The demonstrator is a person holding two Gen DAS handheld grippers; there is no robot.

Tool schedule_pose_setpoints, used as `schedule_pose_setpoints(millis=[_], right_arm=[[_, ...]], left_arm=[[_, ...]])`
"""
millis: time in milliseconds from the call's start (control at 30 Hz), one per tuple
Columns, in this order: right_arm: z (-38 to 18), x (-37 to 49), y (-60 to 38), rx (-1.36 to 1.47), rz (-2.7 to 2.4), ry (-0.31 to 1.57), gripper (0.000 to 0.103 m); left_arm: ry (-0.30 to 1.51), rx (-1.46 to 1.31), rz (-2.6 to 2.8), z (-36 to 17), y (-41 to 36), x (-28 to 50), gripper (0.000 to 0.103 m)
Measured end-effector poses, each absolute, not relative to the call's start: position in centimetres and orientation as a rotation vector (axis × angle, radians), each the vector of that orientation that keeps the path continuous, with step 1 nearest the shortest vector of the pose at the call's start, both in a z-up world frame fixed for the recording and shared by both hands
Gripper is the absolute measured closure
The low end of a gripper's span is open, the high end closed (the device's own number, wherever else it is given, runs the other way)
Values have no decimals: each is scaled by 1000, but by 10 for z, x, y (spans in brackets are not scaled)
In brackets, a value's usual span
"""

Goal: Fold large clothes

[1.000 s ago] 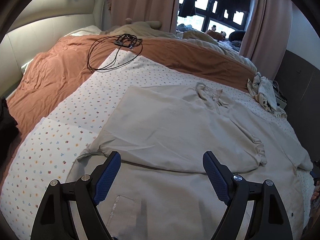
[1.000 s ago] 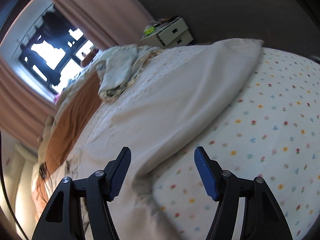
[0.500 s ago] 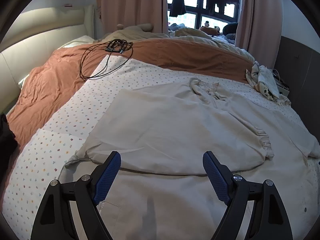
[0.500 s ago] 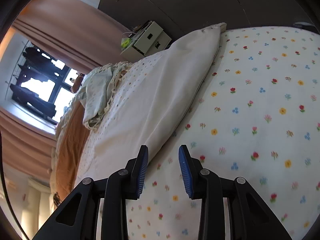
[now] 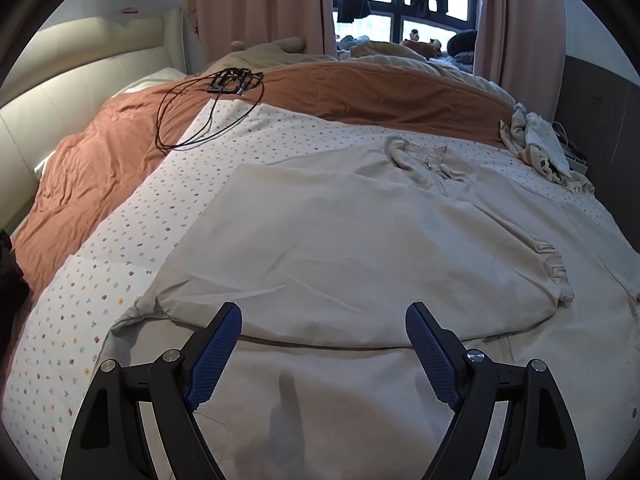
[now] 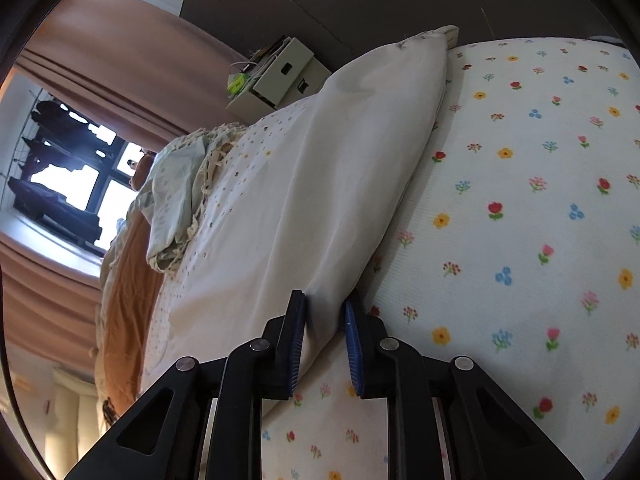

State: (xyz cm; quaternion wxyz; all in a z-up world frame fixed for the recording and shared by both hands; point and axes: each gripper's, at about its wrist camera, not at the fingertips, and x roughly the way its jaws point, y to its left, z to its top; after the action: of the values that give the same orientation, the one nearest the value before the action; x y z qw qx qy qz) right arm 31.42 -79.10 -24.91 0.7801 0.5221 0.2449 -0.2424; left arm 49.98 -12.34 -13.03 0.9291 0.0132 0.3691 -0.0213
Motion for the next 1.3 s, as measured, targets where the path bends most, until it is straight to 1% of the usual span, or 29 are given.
schedule_pose_setpoints(millis=[133,200,367,600,767,867,967,1000,1033,1067,1100,1133,1167,1300], right_arm=[[-250,314,-795,1120,-509,508,90],[-241,309,-793,1110,-499,464,93],[-189,303,-779,1023,-448,323,95],[-112,308,-729,900,-292,186,98],[-73,323,-684,801,-180,166,98],[-71,331,-668,796,-166,188,98],[-83,333,-665,837,-250,263,97],[-87,331,-667,856,-270,276,88],[-95,327,-671,877,-298,296,59],[-100,323,-675,895,-328,310,41],[-106,316,-680,920,-362,304,17],[-110,307,-685,944,-385,277,15],[-115,299,-692,975,-393,247,15],[-136,293,-718,1076,-387,247,15]], left_arm=[[759,36,-47,-133,-125,501,18],[758,41,-53,-132,-125,501,18],[748,29,-70,-125,-123,499,18],[728,-16,-96,-114,-118,496,18],[723,-66,-114,-107,-113,495,18],[718,-66,-112,-104,-111,494,18],[712,-46,-109,-101,-111,493,18],[711,-41,-110,-101,-111,494,18],[710,-41,-111,-100,-111,493,18],[711,-45,-114,-99,-110,493,18],[713,-51,-117,-99,-109,494,18],[715,-59,-117,-98,-109,494,18],[718,-68,-118,-98,-108,495,18],[735,-101,-119,-101,-106,497,18]])
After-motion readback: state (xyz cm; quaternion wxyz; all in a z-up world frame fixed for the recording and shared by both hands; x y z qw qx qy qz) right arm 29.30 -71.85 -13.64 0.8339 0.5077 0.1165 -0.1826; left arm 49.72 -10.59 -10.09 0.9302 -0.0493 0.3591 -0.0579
